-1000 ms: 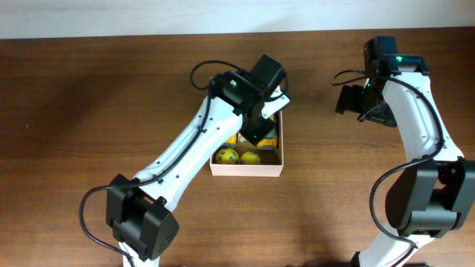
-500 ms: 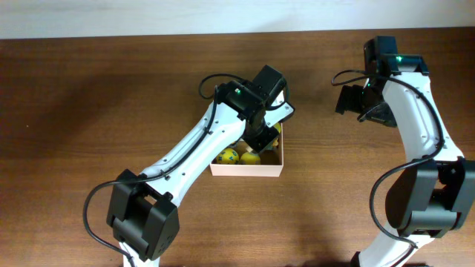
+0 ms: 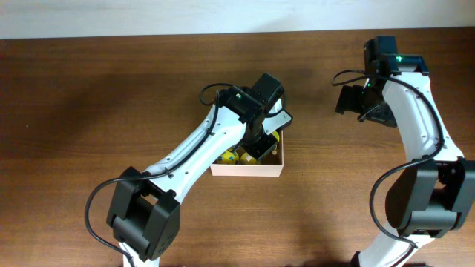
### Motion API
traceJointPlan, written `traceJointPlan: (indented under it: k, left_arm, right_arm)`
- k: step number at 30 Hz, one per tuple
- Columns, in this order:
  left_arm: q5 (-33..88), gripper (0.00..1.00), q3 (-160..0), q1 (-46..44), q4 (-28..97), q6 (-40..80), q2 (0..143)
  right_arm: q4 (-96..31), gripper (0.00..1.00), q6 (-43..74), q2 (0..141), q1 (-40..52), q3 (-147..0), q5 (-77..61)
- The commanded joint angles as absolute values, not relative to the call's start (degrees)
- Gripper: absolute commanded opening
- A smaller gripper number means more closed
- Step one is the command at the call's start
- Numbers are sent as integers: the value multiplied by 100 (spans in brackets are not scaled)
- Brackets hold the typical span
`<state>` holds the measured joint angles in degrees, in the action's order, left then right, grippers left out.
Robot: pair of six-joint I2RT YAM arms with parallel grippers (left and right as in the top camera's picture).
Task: Pack container
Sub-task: 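Carry the drum over the box and lower it inside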
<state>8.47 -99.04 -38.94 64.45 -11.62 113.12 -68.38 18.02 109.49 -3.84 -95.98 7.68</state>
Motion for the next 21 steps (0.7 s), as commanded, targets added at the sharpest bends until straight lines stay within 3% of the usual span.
traceJointPlan:
  k: [1,7,12,21]
  left_arm:
    - [1041,16,-9859,-3903,6423,-1251,11349]
    - [1079,43,-9859,-3903,6423,-1251,11349]
    - [1076,56,-9859,-3903,6420,-1251,11349]
    - [825,61,-10018,-3734,6311,-871,11327]
  right_arm:
    - [-6834,99,1846,10969,-412,-9590,821]
    - [-6834,99,1846,10969,-410,-9590,821]
    - [-6834,99,1846,10969,-410,-9590,821]
    - [-6834,99,1846,10969,-410,-9590,821]
